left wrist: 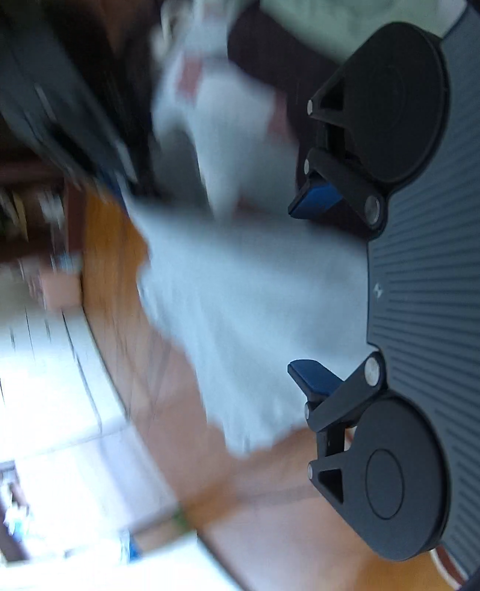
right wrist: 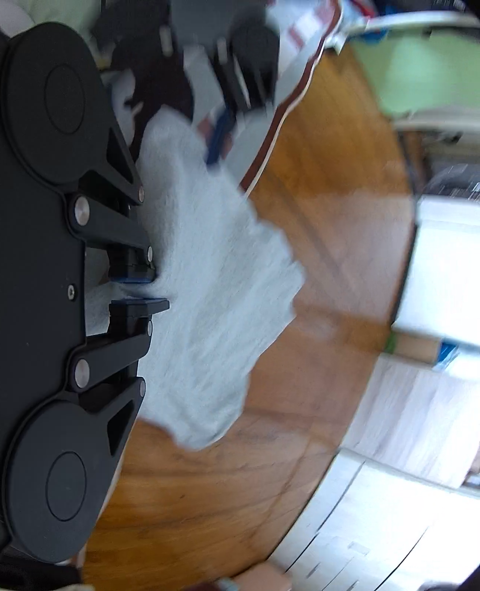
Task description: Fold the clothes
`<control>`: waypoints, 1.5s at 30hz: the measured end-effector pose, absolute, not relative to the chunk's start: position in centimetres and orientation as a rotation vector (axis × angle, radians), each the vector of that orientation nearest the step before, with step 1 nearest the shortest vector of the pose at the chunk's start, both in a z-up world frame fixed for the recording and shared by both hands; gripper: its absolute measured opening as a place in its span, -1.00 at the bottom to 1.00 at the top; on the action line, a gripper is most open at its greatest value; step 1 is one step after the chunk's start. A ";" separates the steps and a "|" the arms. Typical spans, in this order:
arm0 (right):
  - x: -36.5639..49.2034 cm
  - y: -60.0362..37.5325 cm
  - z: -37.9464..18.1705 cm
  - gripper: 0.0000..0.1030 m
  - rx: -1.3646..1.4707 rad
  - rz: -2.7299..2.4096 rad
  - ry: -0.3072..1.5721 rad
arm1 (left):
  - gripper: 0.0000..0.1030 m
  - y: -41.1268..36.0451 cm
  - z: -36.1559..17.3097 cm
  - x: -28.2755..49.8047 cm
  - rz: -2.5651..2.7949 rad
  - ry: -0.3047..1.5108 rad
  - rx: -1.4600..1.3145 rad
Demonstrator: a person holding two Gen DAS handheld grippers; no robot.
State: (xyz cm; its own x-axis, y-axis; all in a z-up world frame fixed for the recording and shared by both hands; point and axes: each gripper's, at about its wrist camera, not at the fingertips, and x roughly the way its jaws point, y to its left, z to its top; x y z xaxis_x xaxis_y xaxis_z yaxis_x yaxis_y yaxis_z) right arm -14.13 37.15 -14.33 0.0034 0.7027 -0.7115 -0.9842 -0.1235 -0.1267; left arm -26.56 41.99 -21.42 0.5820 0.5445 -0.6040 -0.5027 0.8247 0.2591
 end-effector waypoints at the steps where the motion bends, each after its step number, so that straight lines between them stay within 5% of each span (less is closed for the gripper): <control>1: -14.1 36.8 -14.2 -0.85 -0.755 1.570 0.479 | -0.39 42.8 -21.8 -26.0 0.641 0.749 0.049; 3: -14.4 36.3 -14.4 -0.85 -0.794 1.601 0.451 | -0.65 44.1 -21.5 -25.8 0.653 0.753 -0.045; 8: -16.2 34.6 -15.7 -0.80 -0.936 1.611 0.319 | -0.68 45.1 -19.2 -27.1 0.654 0.685 -0.113; 13: -18.3 33.3 -18.2 0.01 -1.075 1.539 0.169 | -0.68 46.0 -19.5 -27.4 0.663 0.676 -0.187; 17: -20.0 33.1 -20.3 0.04 -1.215 1.479 0.086 | -0.69 46.8 -19.7 -27.5 0.684 0.698 -0.282; 22: -21.1 33.7 -22.5 0.43 -1.279 1.331 -0.037 | -0.69 47.6 -19.1 -28.8 0.684 0.669 -0.328; 24: -20.7 34.0 -23.1 0.38 -1.242 1.283 -0.057 | -0.69 48.1 -19.1 -29.7 0.683 0.651 -0.350; 27: -19.7 33.9 -21.9 -0.58 -1.109 1.319 0.011 | -0.69 48.0 -19.5 -30.4 0.676 0.631 -0.350; 33: -19.8 31.8 -18.1 -0.70 -0.906 1.323 0.101 | -0.69 44.3 -17.4 -30.7 0.683 0.668 -0.168; 45: -20.6 24.1 -8.0 -0.73 -0.767 1.791 0.574 | -0.69 39.5 -11.5 -39.6 0.577 0.618 -0.463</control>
State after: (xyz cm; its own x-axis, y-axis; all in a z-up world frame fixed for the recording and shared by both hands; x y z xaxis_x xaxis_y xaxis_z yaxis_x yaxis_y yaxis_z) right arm -20.63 24.10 -7.98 -0.2380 0.6359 -0.7342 -0.9441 -0.3288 0.0213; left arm -39.59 39.48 -11.55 0.6695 0.3592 -0.6501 -0.6240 0.7469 -0.2299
